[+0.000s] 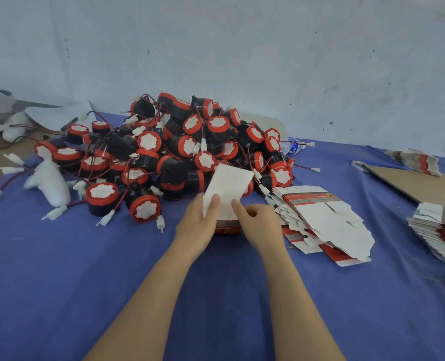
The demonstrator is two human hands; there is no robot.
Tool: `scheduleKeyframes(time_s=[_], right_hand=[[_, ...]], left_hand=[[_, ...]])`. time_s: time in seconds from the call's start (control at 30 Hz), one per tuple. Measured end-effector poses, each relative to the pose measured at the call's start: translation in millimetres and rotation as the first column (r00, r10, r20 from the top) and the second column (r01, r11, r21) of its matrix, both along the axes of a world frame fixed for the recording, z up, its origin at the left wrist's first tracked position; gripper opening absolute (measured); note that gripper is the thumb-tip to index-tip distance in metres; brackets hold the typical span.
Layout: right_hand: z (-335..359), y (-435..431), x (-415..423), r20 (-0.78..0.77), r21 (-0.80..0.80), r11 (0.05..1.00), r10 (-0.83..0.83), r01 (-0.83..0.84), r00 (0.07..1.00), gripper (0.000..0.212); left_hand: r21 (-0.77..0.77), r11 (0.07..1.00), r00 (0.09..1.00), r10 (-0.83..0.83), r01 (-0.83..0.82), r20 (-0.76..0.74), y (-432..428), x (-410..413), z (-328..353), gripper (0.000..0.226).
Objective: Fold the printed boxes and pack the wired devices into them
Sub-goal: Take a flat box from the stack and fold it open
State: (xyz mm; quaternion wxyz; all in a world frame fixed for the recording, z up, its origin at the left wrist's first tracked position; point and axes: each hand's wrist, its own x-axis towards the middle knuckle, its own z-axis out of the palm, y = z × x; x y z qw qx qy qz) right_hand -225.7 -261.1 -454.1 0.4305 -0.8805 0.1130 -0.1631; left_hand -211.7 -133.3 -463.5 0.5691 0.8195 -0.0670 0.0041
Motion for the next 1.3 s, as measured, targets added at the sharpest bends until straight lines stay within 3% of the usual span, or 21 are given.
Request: scheduleKeyframes(time_s=[0.07,0.13,0.2,0.33,0.4,0.43,0.5,0.57,0.6,0.73,0.8,0.87,0.93,1.07,1.17,1.23,1.3], right_hand=[[2.5,3.7,0.0,0.029,0.072,0.997,-0.031,0.029,0.999,0.005],[4.0,3.6,-0.7,0.059,0.2,0.978,-0.065,0.052,0.996,0.018],[7.7,1.1,-1.9,0.035,0.283,0.959,0.021,-0.03,0.999,0.02],[11.4,5.9,-7.5,-0.106,0.442,0.869,0.297,-0.222,0.949,0.015],[9.6,7.9,-3.9,0.012,0.394,0.878,0.29,-0.27,0.957,0.019],[9.3,8.6,-1.9,0.133,0.41,0.871,0.238,-0.272,0.962,0.023],[13.8,7.1,-0.2,0.303,0.588,0.758,0.118,-0.283,0.946,0.018],[19.3,2.7,-0.1,0.31,0.751,0.599,0.051,-0.277,0.949,0.03],[18.9,-0.7,0.2,0.275,0.786,0.565,0.048,-0.253,0.96,0.037],[17.1,-3.4,-5.1,0.22,0.681,0.657,0.239,-0.325,0.946,0.038],[13.5,0.7,-6.1,0.176,0.506,0.787,0.307,-0.354,0.935,0.039],[10.7,7.0,-6.2,0.13,0.223,0.922,0.293,-0.316,0.947,0.04],[12.0,9.8,-8.4,0.151,0.133,0.956,0.242,-0.262,0.959,0.04],[26.0,0.9,-15.1,0.11,0.425,0.882,0.171,-0.202,0.979,0.058],[25.7,3.1,-15.3,0.046,0.41,0.883,0.232,-0.23,0.972,0.078],[22.5,1.2,-12.8,0.057,0.451,0.86,0.239,-0.239,0.969,0.054],[21.6,-6.2,-12.4,0.086,0.577,0.754,0.328,-0.316,0.941,0.037]], left_hand=[[-0.279,0.96,0.997,0.0,0.022,0.081,-1.1,-3.2,6.6,0.061],[-0.436,0.898,0.988,0.014,0.055,0.153,-2.2,-6.4,9.4,0.084],[-0.487,0.869,0.983,0.002,0.089,0.183,-1.9,-9.1,12.3,0.094],[-0.623,0.782,0.988,0.078,0.022,0.132,1.9,-8.9,14.9,0.075],[-0.667,0.743,0.987,0.142,-0.057,0.073,3.7,-7.2,15.1,0.073],[-0.673,0.734,0.987,0.156,-0.093,0.034,4.7,-6.1,15.3,0.075],[-0.664,0.738,0.991,0.133,-0.121,-0.034,5.9,-4.2,14.9,0.076],[-0.653,0.75,0.994,0.091,-0.105,-0.055,5.6,-4.2,15.1,0.07],[-0.635,0.768,0.996,0.073,-0.087,-0.048,4.6,-4.8,14.9,0.067],[-0.568,0.821,0.997,0.082,-0.066,0.003,4.4,-5.7,13.2,0.054],[-0.562,0.825,0.995,0.092,-0.059,0.03,6.0,-5.5,13.3,0.055],[-0.532,0.847,0.998,0.038,-0.01,0.043,4.7,-6.8,14.1,0.057],[-0.521,0.853,0.999,-0.008,0.032,0.048,1.8,-8.0,14.5,0.057],[-0.521,0.853,0.999,0.045,-0.023,0.028,2.9,-6.1,14.9,0.061],[-0.488,0.87,0.997,0.078,-0.071,-0.005,5.2,-6.4,15.1,0.061],[-0.464,0.883,0.998,0.059,-0.067,-0.032,6.5,-7.0,15.9,0.059],[-0.458,0.889,0.999,0.012,-0.032,-0.047,6.1,-8.1,16.6,0.06]])
